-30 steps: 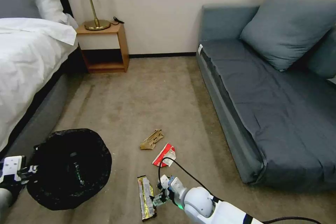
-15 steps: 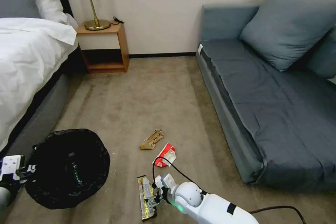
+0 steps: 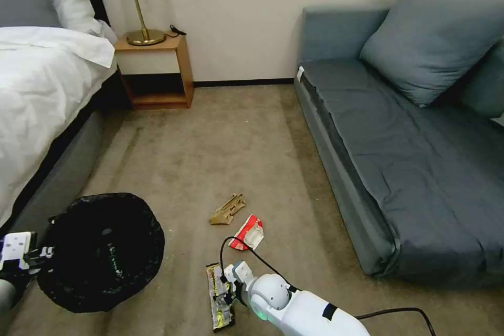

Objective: Pick up the trash bin, then pick up the garbage on the floor and place it into the trash bin.

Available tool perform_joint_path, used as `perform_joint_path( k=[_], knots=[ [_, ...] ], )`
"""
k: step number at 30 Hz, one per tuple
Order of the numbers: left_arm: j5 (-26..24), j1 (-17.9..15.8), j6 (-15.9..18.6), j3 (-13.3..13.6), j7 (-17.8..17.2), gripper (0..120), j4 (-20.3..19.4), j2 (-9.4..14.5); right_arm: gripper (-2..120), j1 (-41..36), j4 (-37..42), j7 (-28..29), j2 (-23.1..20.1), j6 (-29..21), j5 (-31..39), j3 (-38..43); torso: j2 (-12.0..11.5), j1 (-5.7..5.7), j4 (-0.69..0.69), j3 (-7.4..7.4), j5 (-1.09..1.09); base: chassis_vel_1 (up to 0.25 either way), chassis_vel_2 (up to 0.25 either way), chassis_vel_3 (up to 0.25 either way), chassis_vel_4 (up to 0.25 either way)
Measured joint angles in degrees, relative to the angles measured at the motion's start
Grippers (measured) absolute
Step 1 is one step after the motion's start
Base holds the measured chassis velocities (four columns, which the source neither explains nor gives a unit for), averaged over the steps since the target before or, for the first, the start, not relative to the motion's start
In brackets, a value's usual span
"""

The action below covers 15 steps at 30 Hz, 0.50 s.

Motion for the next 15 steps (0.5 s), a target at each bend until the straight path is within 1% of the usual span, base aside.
perform_joint_path(
  k=[2, 3, 4, 5, 6, 8, 9, 10, 11, 12, 14, 15],
  knots=[
    [0.03, 0.0, 0.0, 0.07, -0.06, 2, 0.1, 0.01, 56, -0.15, -0.25, -0.05, 0.15, 0.16, -0.53, 0.05, 0.0, 0.0, 0.0, 0.0, 0.0, 0.0, 0.0, 0.0, 0.0],
    [0.06, -0.01, 0.01, 0.08, -0.14, 2, 0.18, 0.03, 50, -0.25, -0.33, -0.04, 0.21, 0.29, -0.93, 0.01, 0.0, 0.0, -0.01, -0.01, 0.0, 0.0, 0.0, 0.0, 0.0],
    [0.06, -0.01, 0.01, 0.08, -0.14, 2, 0.18, 0.03, 50, -0.25, -0.33, -0.04, 0.21, 0.29, -0.93, 0.01, 0.0, 0.0, -0.01, -0.01, 0.0, 0.0, 0.0, 0.0, 0.0],
    [0.06, -0.01, 0.0, 0.08, -0.16, 2, 0.19, 0.04, 46, -0.29, -0.33, -0.05, 0.22, 0.38, -1.14, -0.07, 0.0, 0.0, 0.0, 0.0, 0.0, 0.0, 0.0, 0.0, 0.0],
    [0.06, 0.03, 0.0, 0.02, -0.16, 2, 0.19, 0.07, 39, -0.36, -0.23, -0.1, 0.2, 0.55, -1.4, -0.31, 0.0, 0.0, 0.0, 0.0, 0.0, 0.0, 0.0, 0.0, 0.0],
    [0.06, 0.1, 0.0, -0.13, -0.16, 2, 0.19, 0.13, 33, -0.35, 0.12, -0.23, -0.08, 0.67, -1.51, -0.58, 0.0, 0.0, 0.01, 0.0, 0.0, 0.0, 0.0, 0.0, 0.0],
    [0.04, 0.14, 0.0, -0.22, -0.16, 2, 0.19, 0.15, 26, -0.38, 0.53, -0.43, -0.43, 0.79, -1.6, -0.91, 0.0, 0.0, 0.01, 0.0, 0.02, 0.0, 0.0, 0.0, 0.0],
    [0.04, 0.14, 0.0, -0.22, -0.16, 2, 0.19, 0.15, 26, -0.38, 0.53, -0.43, -0.43, 0.79, -1.6, -0.91, 0.0, 0.0, 0.01, 0.0, 0.02, 0.0, 0.0, 0.0, 0.0],
    [0.03, 0.14, 0.0, -0.28, -0.16, 2, 0.18, 0.16, 21, -0.34, 0.79, -0.48, -0.68, 0.84, -1.75, -0.95, 0.0, 0.0, 0.03, 0.0, 0.02, 0.0, 0.0, 0.0, 0.0],
    [0.03, 0.13, 0.0, -0.28, -0.18, 2, 0.18, 0.16, 19, -0.33, 0.87, -0.5, -0.77, 0.86, -1.85, -0.95, 0.0, 0.0, 0.03, 0.0, 0.02, 0.0, 0.0, 0.0, 0.0],
    [0.03, 0.05, 0.0, -0.23, -0.22, 2, 0.31, 0.18, 10, -0.32, 1.11, -0.59, -1.0, 1.1, -2.66, -0.78, 0.0, 0.0, 0.03, 0.01, 0.02, 0.0, 0.0, 0.0, 0.0],
    [0.03, 0.05, 0.0, -0.23, -0.22, 2, 0.31, 0.18, 10, -0.32, 1.11, -0.59, -1.0, 1.1, -2.66, -0.78, 0.0, 0.0, 0.03, 0.01, 0.02, 0.0, 0.0, 0.0, 0.0]
  ],
)
